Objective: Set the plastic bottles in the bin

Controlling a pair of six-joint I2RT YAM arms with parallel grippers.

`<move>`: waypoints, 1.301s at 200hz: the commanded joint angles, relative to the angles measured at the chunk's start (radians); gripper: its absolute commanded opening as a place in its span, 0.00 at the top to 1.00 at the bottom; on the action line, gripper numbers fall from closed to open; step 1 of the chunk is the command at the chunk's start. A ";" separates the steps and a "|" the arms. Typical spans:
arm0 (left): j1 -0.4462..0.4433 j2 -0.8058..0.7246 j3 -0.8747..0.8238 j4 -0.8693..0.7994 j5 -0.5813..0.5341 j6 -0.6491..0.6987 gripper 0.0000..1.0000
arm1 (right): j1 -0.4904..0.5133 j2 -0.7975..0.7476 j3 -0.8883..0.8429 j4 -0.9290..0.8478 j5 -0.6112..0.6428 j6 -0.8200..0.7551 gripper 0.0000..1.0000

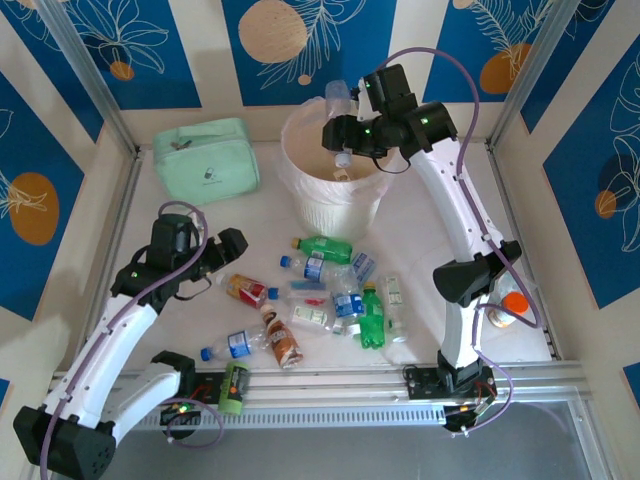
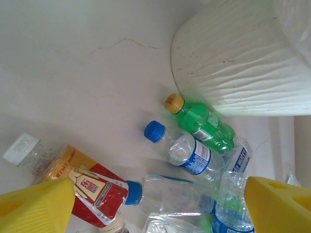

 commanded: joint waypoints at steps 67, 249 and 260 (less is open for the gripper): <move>-0.004 0.004 -0.011 -0.042 -0.052 -0.014 0.10 | 0.015 -0.042 0.010 -0.030 0.014 -0.008 0.23; -0.003 0.042 -0.017 0.034 -0.025 -0.069 0.11 | 0.201 -0.798 -1.278 0.054 0.294 0.393 0.17; -0.003 0.042 -0.015 0.042 -0.018 -0.072 0.11 | 0.151 -0.809 -1.330 0.063 0.265 0.398 0.16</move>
